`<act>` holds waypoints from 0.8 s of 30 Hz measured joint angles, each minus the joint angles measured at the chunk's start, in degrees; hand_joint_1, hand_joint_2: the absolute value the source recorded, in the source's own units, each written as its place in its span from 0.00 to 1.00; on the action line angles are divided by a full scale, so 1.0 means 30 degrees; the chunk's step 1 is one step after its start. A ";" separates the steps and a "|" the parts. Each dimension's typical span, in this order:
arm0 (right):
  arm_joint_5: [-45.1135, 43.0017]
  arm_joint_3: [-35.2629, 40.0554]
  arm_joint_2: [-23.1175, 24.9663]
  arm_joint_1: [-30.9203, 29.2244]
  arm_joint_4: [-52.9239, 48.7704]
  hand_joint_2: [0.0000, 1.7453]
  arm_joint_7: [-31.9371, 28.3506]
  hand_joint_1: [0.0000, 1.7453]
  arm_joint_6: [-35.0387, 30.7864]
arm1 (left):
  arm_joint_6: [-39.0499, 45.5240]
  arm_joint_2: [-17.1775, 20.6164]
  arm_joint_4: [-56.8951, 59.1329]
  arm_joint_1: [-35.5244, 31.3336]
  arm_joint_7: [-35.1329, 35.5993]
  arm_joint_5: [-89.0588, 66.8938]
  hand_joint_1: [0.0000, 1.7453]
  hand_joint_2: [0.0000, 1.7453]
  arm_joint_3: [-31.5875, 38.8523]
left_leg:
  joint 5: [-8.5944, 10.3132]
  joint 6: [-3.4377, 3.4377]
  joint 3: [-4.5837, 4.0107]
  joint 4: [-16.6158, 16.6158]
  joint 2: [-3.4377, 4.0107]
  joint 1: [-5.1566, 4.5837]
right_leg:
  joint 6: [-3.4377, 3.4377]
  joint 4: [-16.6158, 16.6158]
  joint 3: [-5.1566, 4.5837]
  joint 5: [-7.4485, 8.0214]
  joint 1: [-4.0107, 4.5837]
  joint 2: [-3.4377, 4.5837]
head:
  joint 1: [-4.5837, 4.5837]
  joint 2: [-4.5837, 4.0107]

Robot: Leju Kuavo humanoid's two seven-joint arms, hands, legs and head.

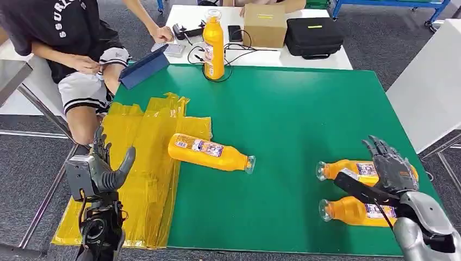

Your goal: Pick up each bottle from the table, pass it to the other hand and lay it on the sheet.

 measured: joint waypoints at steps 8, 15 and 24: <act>0.0072 -0.0720 0.0698 0.2074 -0.4782 1.00 0.0611 0.00 0.1070 | -0.0015 0.0000 -0.0087 0.0327 0.0000 -0.0080 0.00 1.00 0.0262 | 0.0001 0.0001 0.0007 0.0000 -0.0015 -0.0003 | -0.0005 -0.0002 -0.0002 -0.0004 -0.0011 -0.0005 | 0.0007 0.0000; 0.0379 -0.2019 0.0662 0.4542 -0.7034 1.00 0.0517 0.00 0.3198 | 0.0066 0.0066 0.0015 0.0157 -0.0058 -0.0014 0.00 1.00 0.0597 | -0.0012 -0.0002 0.0005 0.0001 -0.0005 -0.0009 | -0.0003 -0.0006 -0.0003 -0.0003 -0.0016 0.0007 | 0.0000 0.0000; 0.0968 -0.4072 0.0721 0.4671 -0.6607 1.00 -0.0001 0.00 0.4628 | 0.0022 0.0073 0.0015 0.0095 -0.0102 0.0183 0.00 1.00 0.0706 | -0.0014 -0.0006 0.0025 0.0001 0.0010 -0.0006 | -0.0004 -0.0006 0.0005 -0.0002 -0.0012 0.0013 | 0.0000 0.0000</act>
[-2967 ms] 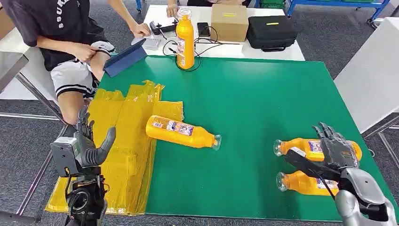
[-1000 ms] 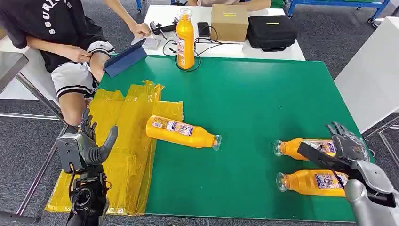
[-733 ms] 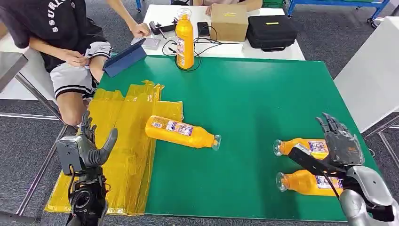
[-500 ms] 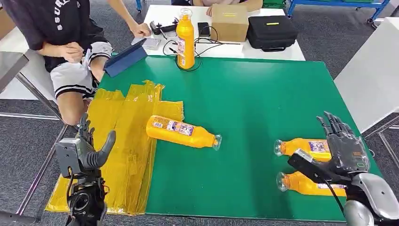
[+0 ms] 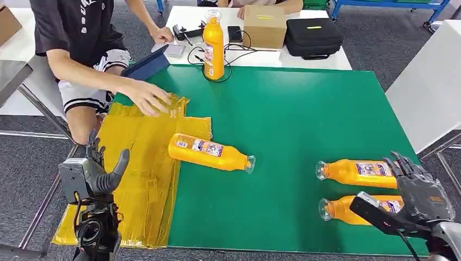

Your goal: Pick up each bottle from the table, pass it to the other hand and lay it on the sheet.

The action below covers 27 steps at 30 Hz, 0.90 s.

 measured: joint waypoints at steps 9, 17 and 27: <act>0.0905 -0.0934 -0.0022 -0.1106 0.2028 1.00 0.0445 0.00 -0.0474 | 0.0015 -0.0073 0.0000 0.0018 0.0044 0.0138 0.00 1.00 0.0117 | 0.0000 0.0001 0.0000 0.0000 -0.0002 -0.0001 | 0.0001 0.0000 0.0001 0.0000 -0.0001 0.0002 | 0.0007 0.0000; 0.1276 -0.1014 -0.0030 -0.1963 0.4059 1.00 0.0546 0.00 -0.0518 | 0.0014 -0.0109 0.0007 -0.0077 0.0109 0.0138 0.00 1.00 0.0139 | 0.0001 0.0001 0.0001 0.0000 -0.0003 0.0000 | 0.0001 0.0000 0.0001 0.0001 0.0001 -0.0001 | 0.0007 0.0000; 0.1109 -0.1014 -0.0190 -0.2115 0.5144 1.00 0.0037 0.00 0.0187 | 0.0000 -0.0131 0.0058 -0.0253 0.0124 0.0138 0.00 1.00 0.0153 | 0.0000 0.0001 -0.0002 0.0000 -0.0008 -0.0001 | 0.0002 0.0000 0.0000 0.0000 -0.0001 -0.0002 | 0.0007 0.0007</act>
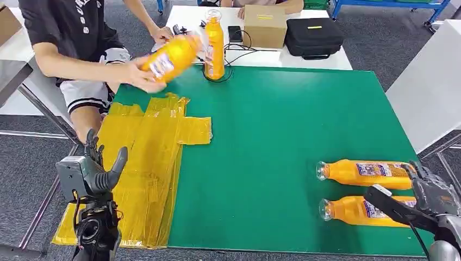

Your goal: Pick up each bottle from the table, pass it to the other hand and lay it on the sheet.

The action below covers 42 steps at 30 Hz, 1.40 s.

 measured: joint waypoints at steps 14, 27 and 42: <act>-0.1619 -0.0350 0.0000 0.1246 -0.0087 1.00 -0.2210 0.00 0.2721 | -0.0080 0.0007 0.0379 -0.0133 -0.0080 0.0037 0.00 1.00 0.0022 | -0.0001 0.0000 -0.0004 0.0000 -0.0010 0.0001 | 0.0001 -0.0001 -0.0004 -0.0001 0.0001 -0.0008 | 0.0000 -0.0007; -0.0903 0.0255 -0.0051 0.1635 0.0097 1.00 -0.1575 0.00 0.1953 | 0.0190 0.0051 0.0408 0.0093 -0.0299 0.0372 0.00 1.00 0.0277 | -0.0003 0.0002 -0.0006 -0.0001 0.0011 -0.0001 | 0.0001 0.0000 0.0009 0.0001 0.0001 0.0000 | -0.0014 -0.0007; -0.0561 0.1581 -0.0911 -0.0734 0.4211 1.00 -0.0831 0.00 0.0687 | 0.0211 -0.0043 0.0336 0.0208 -0.0073 0.0248 0.00 1.00 0.0364 | 0.0000 0.0005 -0.0001 0.0001 -0.0002 -0.0001 | 0.0002 0.0000 0.0006 0.0001 0.0001 -0.0004 | 0.0000 -0.0007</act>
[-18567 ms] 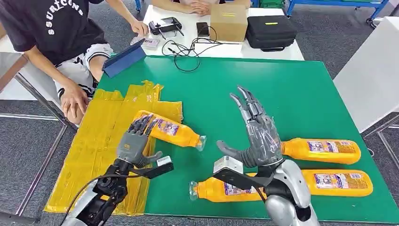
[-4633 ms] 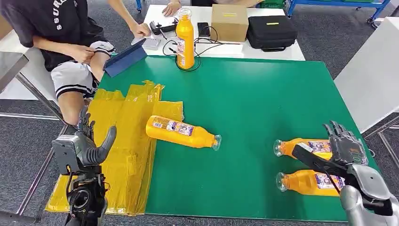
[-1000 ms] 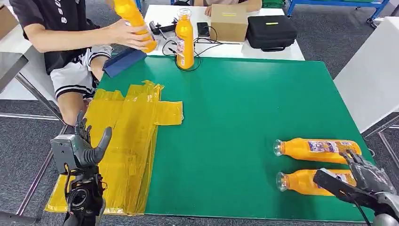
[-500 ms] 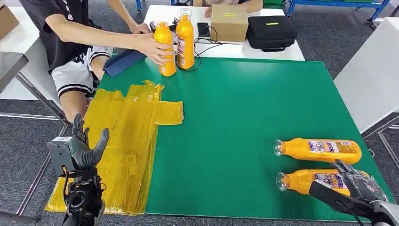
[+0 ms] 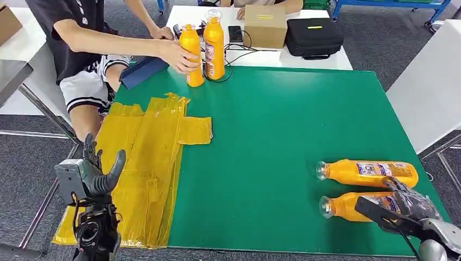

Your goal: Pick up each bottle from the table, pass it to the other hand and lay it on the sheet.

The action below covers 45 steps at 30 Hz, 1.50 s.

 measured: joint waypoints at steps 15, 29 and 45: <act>-0.0430 0.0583 -0.0350 -0.0247 0.1035 1.00 -0.0138 0.86 0.0130 | 0.0073 0.0035 0.0000 0.0001 0.0015 0.0109 0.00 1.00 0.0197 | -0.0001 0.0000 0.0011 0.0000 0.0009 0.0000 | 0.0001 0.0000 0.0013 0.0002 0.0001 0.0003 | -0.0007 0.0000; -0.0459 0.0875 -0.0357 -0.0594 0.1305 1.00 -0.0160 0.86 0.0174 | 0.0073 0.0058 -0.0007 0.0090 0.0015 0.0124 0.00 1.00 0.0408 | -0.0001 0.0000 0.0023 0.0000 0.0002 0.0003 | 0.0001 0.0000 0.0021 0.0001 0.0005 0.0002 | 0.0000 0.0000; -0.0503 0.0882 -0.0357 -0.0640 0.1378 1.00 -0.0160 0.79 0.0174 | 0.0073 0.0058 -0.0131 0.0151 0.0022 0.0124 0.00 1.00 0.0459 | -0.0001 0.0000 0.0030 0.0000 0.0003 0.0003 | 0.0001 0.0000 0.0029 0.0001 0.0005 0.0003 | 0.0000 0.0000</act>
